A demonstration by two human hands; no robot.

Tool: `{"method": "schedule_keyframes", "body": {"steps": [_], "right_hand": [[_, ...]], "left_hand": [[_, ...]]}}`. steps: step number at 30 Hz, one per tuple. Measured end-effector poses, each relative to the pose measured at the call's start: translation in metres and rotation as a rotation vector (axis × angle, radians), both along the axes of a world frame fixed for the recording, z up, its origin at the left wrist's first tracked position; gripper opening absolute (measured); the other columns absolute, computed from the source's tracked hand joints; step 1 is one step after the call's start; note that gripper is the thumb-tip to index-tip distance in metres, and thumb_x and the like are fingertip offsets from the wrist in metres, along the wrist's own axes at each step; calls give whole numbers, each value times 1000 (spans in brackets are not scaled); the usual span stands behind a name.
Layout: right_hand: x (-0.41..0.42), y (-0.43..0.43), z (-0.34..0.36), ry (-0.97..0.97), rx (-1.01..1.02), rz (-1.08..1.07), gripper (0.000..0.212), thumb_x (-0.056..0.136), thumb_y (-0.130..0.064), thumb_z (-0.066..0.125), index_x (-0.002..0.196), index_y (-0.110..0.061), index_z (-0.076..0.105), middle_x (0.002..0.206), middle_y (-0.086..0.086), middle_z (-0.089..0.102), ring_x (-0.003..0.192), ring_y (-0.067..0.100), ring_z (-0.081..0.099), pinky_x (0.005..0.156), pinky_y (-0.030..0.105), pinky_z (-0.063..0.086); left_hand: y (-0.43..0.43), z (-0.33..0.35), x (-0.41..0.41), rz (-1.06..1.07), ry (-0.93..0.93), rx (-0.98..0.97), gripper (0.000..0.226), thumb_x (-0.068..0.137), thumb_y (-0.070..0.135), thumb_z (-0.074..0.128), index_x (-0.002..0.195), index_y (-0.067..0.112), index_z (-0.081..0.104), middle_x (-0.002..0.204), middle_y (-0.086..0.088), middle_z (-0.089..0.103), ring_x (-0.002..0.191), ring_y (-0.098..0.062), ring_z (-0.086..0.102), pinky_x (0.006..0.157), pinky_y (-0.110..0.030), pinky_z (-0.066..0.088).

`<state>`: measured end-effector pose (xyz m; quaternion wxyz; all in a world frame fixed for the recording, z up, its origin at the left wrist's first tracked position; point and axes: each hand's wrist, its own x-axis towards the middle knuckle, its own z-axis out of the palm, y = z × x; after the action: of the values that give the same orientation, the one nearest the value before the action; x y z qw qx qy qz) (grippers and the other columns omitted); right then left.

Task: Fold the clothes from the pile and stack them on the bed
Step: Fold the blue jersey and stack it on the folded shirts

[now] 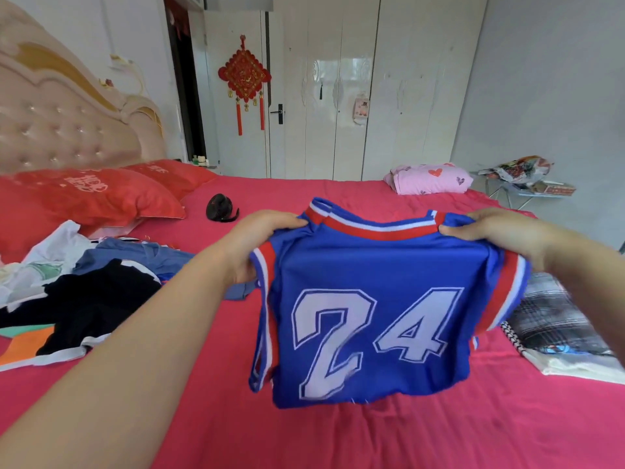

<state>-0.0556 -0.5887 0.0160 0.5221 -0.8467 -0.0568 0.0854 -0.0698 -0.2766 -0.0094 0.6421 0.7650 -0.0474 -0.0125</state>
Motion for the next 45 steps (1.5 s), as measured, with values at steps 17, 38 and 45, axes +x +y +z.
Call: {"method": "schedule_keyframes", "body": {"steps": [17,38,45], "right_hand": [[159,30,-116,-298,-889,-203,46,92,-40,51,55,-16,39,56,2,41,71,27,45,47,27,25],[40,-9,-266,355,-412,-48,27,88,-33,60,66,-17,60,64,-8,63,60,5,58,59,24,45],[41,10,-229,282,9,-140,17,92,-10,51,103,-7,63,98,12,70,81,21,63,67,30,53]], "left_hand": [[5,-105,165,256,-25,846,36,99,14,33,99,-11,59,112,-29,58,104,-37,52,75,-35,34],[-11,-257,8,238,191,860,71,64,70,61,116,22,53,117,1,48,116,-20,44,96,-32,38],[-3,-231,22,237,46,755,21,93,24,52,73,18,56,80,2,61,81,-21,58,68,-25,43]]}}
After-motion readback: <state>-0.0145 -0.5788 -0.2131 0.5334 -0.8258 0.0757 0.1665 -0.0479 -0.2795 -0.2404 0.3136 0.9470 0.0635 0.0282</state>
